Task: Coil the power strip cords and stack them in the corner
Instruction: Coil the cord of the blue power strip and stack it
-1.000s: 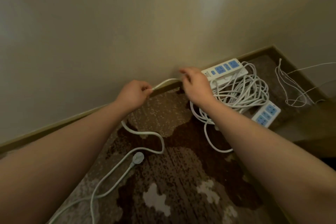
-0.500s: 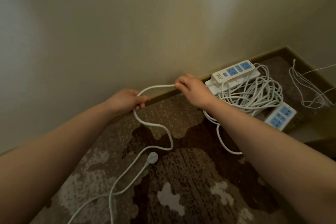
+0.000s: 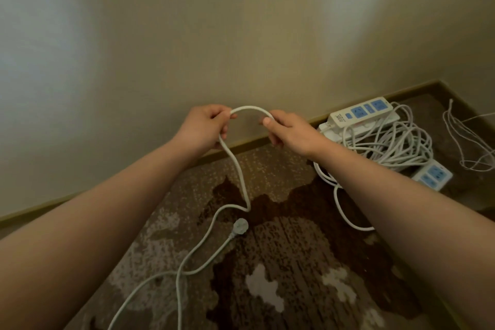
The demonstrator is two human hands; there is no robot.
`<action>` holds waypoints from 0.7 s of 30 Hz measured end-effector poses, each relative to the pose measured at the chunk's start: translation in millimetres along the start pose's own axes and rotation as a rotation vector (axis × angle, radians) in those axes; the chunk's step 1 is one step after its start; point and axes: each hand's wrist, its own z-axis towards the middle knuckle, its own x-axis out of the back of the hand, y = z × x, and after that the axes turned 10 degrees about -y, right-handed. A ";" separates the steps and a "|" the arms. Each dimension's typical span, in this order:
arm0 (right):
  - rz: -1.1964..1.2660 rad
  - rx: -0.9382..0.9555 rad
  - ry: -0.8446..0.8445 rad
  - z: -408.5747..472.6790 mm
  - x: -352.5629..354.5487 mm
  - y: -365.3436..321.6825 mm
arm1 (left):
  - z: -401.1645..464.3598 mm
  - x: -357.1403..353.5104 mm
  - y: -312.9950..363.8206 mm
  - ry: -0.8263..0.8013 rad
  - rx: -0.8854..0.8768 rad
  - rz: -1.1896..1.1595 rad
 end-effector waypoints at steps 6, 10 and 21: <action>0.214 -0.003 0.213 2.9 -2.6 1.1 | -7.7 -10.7 -6.7 -0.167 0.100 -0.362; 0.294 -0.002 0.304 1.0 -6.3 13.5 | -24.7 -16.9 -30.9 -0.392 0.123 -0.466; 0.500 -0.093 0.498 -9.0 7.7 29.6 | -48.6 18.7 -77.9 -0.160 0.055 -0.233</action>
